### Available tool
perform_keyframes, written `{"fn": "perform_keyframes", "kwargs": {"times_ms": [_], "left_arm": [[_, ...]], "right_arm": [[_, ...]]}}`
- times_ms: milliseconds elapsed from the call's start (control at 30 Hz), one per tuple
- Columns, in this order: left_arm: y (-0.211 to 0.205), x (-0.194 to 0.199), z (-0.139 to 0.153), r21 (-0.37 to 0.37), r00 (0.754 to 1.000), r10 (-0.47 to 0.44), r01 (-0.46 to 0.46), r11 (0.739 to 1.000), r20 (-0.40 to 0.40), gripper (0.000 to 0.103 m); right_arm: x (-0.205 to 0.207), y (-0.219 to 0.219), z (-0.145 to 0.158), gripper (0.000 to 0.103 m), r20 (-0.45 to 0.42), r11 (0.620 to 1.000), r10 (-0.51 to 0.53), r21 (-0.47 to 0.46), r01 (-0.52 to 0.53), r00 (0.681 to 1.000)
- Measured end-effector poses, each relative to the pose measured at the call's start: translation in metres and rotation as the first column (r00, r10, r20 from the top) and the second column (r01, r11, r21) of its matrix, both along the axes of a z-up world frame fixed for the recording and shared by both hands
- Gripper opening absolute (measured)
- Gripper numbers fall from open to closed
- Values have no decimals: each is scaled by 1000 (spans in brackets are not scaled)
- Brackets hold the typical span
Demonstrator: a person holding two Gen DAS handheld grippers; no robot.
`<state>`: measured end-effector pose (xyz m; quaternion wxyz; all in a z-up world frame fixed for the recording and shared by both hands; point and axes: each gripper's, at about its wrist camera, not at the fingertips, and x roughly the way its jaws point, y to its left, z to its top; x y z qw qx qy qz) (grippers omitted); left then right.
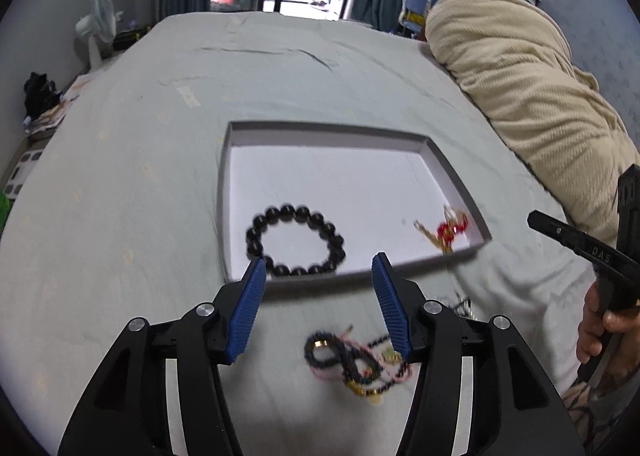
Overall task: Organize jewelry
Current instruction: 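Grasp the pearl circle hair clip from the tangle with the right gripper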
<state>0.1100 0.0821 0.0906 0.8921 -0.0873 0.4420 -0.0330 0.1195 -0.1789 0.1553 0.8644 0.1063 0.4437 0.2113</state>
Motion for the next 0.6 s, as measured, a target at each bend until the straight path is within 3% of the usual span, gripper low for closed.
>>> {"fn": "perform_keyframes", "kwargs": {"times_ms": [300,500,600], "left_arm": [[-15,-11,-21,-7,997,-55,54,998,-62,56],[-36,-13,-33,6,981,-149,151,988,-120,39],[-43,-15,-44,-14,968,-179,180,984,-175,39]], "right_arm": [[-23,15,-15,45,-14,996,73,-58,-74,997],[-27,27,-19,45,-14,990,112,-85,-113,994],[-25,29,-21,45,-15,990,113,-89,-114,993]]}}
